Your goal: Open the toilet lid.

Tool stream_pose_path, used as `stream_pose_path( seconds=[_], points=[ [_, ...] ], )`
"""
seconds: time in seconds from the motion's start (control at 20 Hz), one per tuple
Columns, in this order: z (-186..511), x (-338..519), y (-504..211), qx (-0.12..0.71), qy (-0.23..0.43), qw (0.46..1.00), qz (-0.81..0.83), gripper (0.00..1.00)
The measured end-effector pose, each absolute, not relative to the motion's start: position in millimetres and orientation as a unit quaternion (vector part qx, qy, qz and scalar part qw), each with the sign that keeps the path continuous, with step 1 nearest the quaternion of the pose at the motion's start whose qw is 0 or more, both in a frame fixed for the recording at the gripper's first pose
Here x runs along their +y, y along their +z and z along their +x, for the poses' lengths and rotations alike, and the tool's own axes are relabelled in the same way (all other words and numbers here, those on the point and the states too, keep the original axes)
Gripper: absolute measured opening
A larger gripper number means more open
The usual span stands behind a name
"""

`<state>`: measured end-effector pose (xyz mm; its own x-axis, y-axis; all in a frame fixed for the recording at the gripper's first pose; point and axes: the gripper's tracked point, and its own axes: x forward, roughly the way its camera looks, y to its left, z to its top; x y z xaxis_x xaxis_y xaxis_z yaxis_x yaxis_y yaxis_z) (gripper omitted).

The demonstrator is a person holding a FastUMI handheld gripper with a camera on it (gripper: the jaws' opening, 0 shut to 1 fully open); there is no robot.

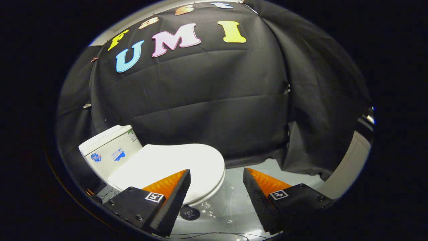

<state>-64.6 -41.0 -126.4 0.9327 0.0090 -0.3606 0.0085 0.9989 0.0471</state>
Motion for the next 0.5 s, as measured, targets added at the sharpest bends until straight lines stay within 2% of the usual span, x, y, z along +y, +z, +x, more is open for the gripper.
stream_pose_path(
  seconds=[0.5],
  points=[
    [-86.4, -36.7, -206.1, 0.294, 0.001, 0.944, 0.148, 0.97]
  ],
)
